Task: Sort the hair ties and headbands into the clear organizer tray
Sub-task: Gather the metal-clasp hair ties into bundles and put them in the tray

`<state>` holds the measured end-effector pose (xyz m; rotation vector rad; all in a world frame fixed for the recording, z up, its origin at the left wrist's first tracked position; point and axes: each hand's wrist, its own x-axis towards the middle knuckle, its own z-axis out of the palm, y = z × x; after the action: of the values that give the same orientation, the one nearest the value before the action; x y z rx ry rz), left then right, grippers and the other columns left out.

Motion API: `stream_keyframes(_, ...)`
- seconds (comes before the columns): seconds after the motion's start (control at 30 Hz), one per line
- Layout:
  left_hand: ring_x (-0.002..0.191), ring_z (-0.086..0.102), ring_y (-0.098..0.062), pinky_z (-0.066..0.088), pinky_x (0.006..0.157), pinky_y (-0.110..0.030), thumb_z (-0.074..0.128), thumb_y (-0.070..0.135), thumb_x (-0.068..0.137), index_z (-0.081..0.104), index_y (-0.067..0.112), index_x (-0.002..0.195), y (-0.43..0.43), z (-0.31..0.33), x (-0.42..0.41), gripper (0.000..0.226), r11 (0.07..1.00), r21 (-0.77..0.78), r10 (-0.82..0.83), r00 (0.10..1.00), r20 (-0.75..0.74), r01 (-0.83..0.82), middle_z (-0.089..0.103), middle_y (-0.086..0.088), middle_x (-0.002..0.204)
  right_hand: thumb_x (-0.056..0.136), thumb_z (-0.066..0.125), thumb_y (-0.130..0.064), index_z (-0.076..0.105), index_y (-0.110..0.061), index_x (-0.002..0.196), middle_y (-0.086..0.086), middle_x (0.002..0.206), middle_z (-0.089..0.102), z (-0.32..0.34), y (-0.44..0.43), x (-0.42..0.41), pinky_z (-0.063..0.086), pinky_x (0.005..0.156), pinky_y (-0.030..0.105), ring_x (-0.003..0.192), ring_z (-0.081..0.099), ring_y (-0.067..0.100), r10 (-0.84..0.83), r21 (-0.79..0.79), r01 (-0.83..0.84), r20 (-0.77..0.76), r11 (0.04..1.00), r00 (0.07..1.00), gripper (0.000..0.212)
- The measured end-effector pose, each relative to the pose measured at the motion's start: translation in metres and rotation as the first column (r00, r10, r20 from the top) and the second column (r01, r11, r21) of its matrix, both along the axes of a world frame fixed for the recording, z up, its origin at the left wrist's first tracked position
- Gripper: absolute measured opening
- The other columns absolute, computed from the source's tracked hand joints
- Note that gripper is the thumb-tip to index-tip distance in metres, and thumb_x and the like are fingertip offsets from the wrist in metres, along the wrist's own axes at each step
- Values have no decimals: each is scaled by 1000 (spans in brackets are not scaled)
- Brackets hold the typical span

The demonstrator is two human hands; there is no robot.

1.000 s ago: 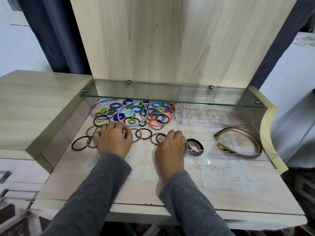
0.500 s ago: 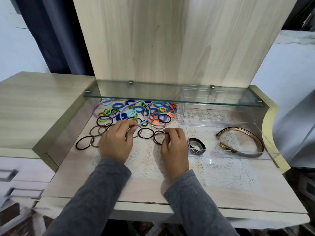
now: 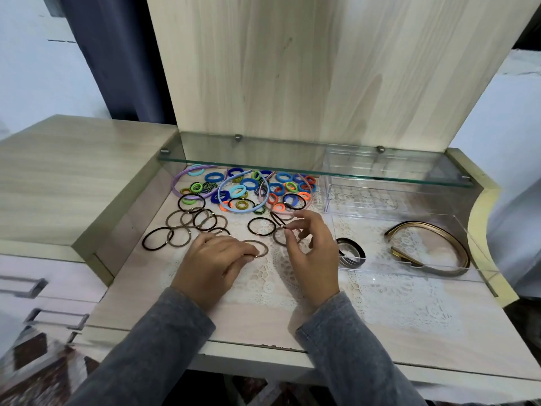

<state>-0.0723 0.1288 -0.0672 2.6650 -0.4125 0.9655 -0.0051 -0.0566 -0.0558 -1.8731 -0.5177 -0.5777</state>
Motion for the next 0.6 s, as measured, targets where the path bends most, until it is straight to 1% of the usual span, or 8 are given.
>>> stream_keyframes(0.13,93,63,-3,33,88,-27,55,35,90,71,32,92,3,-3,-3,16,999,32,-21,995,-99,24,70,20,92,83,70,-13,51,-30,110,-18,86,68,0,1,-2,49,78,37,87,63,15,89,-25,-90,-30,996,996,37)
stream_keyframes(0.2,93,63,-3,33,88,-28,54,35,89,71,32,91,5,-3,-4,17,999,32,-26,993,-113,30,70,20,93,83,70,-14,49,-34,110,-18,86,69,0,2,-4,50,78,39,88,64,14,131,-44,-132,-33,990,991,39)
stream_keyframes(0.27,93,63,-3,34,87,-29,55,36,90,70,31,91,6,-3,-4,16,999,19,-33,993,-110,35,69,21,95,83,70,-16,48,-33,110,-19,85,69,-1,2,-5,50,79,42,88,64,11,155,-83,-155,-15,984,988,38)
stream_keyframes(0.33,92,64,-5,37,85,-32,56,39,90,70,31,91,6,-1,-3,16,1000,-5,-6,997,-77,5,69,20,96,83,71,-16,52,-26,111,-19,86,68,-2,2,-6,49,81,40,88,62,7,145,-163,-137,39,977,989,35)
stream_keyframes(0.4,89,64,-7,37,83,-34,58,38,91,70,31,90,7,3,-2,14,994,-25,109,994,-15,-109,69,19,94,83,71,-15,54,-21,111,-18,87,69,-2,3,-9,46,82,36,87,59,7,136,-246,-108,98,963,986,34)
stream_keyframes(0.47,87,64,-12,37,81,-36,59,36,89,70,30,89,10,6,-2,12,960,-59,277,961,20,-275,69,15,93,82,71,-13,54,-20,111,-16,88,69,-2,4,-11,43,80,34,84,58,11,155,-303,-109,132,947,979,34)
stream_keyframes(0.53,86,63,-17,36,78,-36,60,35,86,70,28,88,16,5,-3,11,909,-74,411,912,0,-410,67,11,93,82,71,-11,55,-18,111,-15,88,69,-1,5,-13,42,78,33,82,57,13,187,-350,-127,144,928,972,33)
stream_keyframes(0.6,85,62,-17,35,77,-36,60,38,83,70,30,84,20,1,-3,13,877,-83,470,881,-51,-473,66,12,93,82,71,-10,55,-17,111,-16,88,69,-1,5,-14,40,79,33,83,57,13,212,-389,-143,141,910,967,34)
